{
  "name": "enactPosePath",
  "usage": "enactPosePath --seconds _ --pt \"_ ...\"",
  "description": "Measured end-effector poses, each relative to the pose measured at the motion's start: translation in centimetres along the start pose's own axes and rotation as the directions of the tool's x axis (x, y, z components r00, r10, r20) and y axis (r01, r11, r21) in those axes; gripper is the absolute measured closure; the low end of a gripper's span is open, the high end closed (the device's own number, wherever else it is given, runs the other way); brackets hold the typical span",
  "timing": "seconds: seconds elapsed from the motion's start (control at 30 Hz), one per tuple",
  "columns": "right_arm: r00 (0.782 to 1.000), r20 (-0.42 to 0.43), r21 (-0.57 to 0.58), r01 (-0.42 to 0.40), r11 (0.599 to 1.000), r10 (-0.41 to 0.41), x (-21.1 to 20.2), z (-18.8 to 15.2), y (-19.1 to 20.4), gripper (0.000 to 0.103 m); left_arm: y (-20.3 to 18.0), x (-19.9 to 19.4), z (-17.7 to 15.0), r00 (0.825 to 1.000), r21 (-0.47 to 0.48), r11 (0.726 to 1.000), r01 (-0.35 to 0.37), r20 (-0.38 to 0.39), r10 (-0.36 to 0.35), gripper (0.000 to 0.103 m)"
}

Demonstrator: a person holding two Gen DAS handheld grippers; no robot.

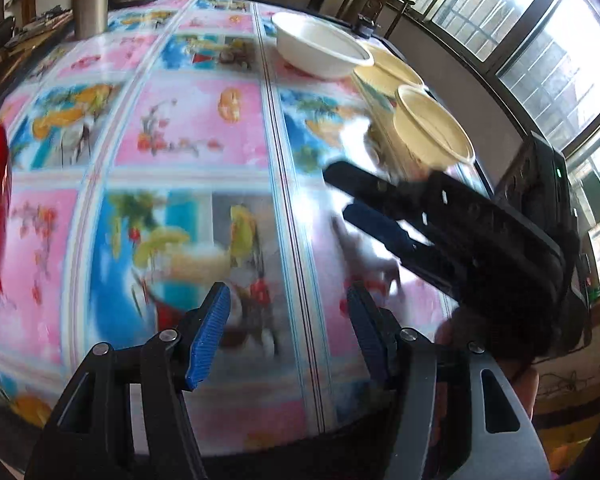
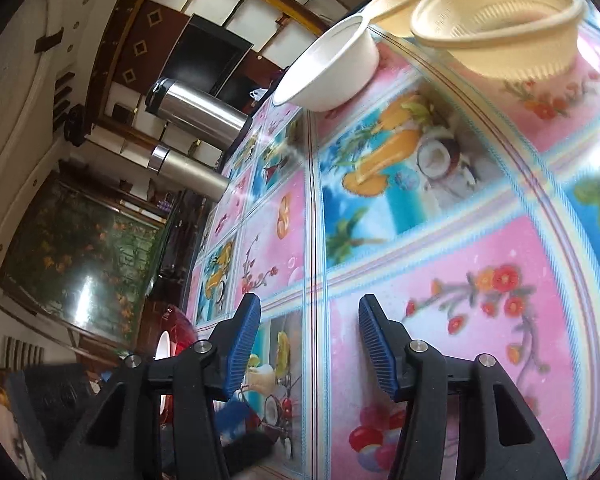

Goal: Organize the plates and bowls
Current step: 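Move both grippers back toward the white and beige bowls, then bring both grippers to the rim of the white foam bowl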

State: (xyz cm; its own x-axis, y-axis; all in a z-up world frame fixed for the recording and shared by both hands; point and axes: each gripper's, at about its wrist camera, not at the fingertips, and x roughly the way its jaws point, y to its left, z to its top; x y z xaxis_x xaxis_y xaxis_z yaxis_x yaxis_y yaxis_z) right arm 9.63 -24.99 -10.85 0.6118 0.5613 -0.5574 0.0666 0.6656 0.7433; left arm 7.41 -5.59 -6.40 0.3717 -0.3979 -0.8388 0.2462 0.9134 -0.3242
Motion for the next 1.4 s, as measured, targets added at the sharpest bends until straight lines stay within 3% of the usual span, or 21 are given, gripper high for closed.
enactPosePath --seconds 0.1,0.2,0.3,0.33,0.43,0.53,0.6,0.7,0.83,0.9,1.0,1.13,1.27,1.4 --pt "0.999 -0.002 0.047 -0.037 0.998 0.037 -0.7 3.1 0.4 0.048 0.6 -0.8 3.0 1.000 -0.017 1.000 0.005 0.031 -0.004 0.044" --pt "0.995 0.104 0.021 -0.013 1.000 0.011 -2.4 8.2 2.5 0.048 1.3 -2.1 8.2 0.994 -0.072 0.997 0.001 0.108 0.007 0.044" --pt "0.985 0.165 -0.008 0.057 0.998 -0.055 -3.3 13.7 5.2 0.040 1.2 -2.6 13.6 0.985 -0.123 0.992 -0.002 0.173 0.023 0.043" --pt "0.984 0.171 0.003 0.049 0.999 -0.049 -3.2 15.3 5.6 0.035 1.1 -2.4 15.3 0.982 -0.138 0.990 -0.002 0.186 0.028 0.037" --pt "0.985 0.164 0.077 0.033 0.996 -0.045 -1.9 18.6 4.8 0.028 0.8 -0.5 19.9 0.982 -0.186 0.982 0.002 0.188 0.034 0.030" --pt "0.983 0.169 0.157 0.040 0.987 -0.067 -0.6 19.6 2.8 0.028 1.5 3.4 23.0 0.994 -0.254 0.967 0.007 0.111 0.022 0.030" --pt "0.990 0.123 0.183 0.038 0.982 -0.062 -0.1 19.9 1.3 0.028 2.7 5.5 23.5 0.995 -0.326 0.943 0.064 0.096 -0.034 0.030" --pt "0.986 0.152 0.207 0.042 0.977 -0.075 -0.7 20.1 -0.1 0.028 4.0 8.2 23.2 0.987 -0.424 0.892 0.158 0.087 -0.133 0.030" --pt "0.987 0.152 0.219 0.018 0.976 -0.052 0.4 19.8 -0.7 0.028 4.2 9.7 23.0 0.986 -0.443 0.881 0.166 0.101 -0.135 0.030" --pt "0.987 0.151 0.221 0.027 0.975 -0.061 1.1 19.7 -0.8 0.028 4.4 10.1 23.3 0.976 -0.439 0.872 0.216 0.078 -0.203 0.030" --pt "0.981 0.159 0.217 0.074 0.973 -0.110 1.8 19.6 -0.9 0.028 4.3 9.3 23.9 0.967 -0.407 0.877 0.255 0.107 -0.231 0.030" --pt "0.975 0.179 0.212 0.096 0.973 -0.135 2.4 19.4 -1.0 0.030 4.4 10.4 24.0 0.968 -0.395 0.884 0.249 0.075 -0.239 0.030" --pt "0.970 0.197 0.227 0.096 0.969 -0.142 2.9 19.3 -1.6 0.030 3.9 12.3 24.0 0.952 -0.378 0.878 0.293 0.026 -0.307 0.030" --pt "0.971 0.197 0.245 0.083 0.966 -0.133 3.2 19.4 -2.3 0.030 3.9 12.2 24.0 0.960 -0.361 0.891 0.276 0.050 -0.277 0.030"
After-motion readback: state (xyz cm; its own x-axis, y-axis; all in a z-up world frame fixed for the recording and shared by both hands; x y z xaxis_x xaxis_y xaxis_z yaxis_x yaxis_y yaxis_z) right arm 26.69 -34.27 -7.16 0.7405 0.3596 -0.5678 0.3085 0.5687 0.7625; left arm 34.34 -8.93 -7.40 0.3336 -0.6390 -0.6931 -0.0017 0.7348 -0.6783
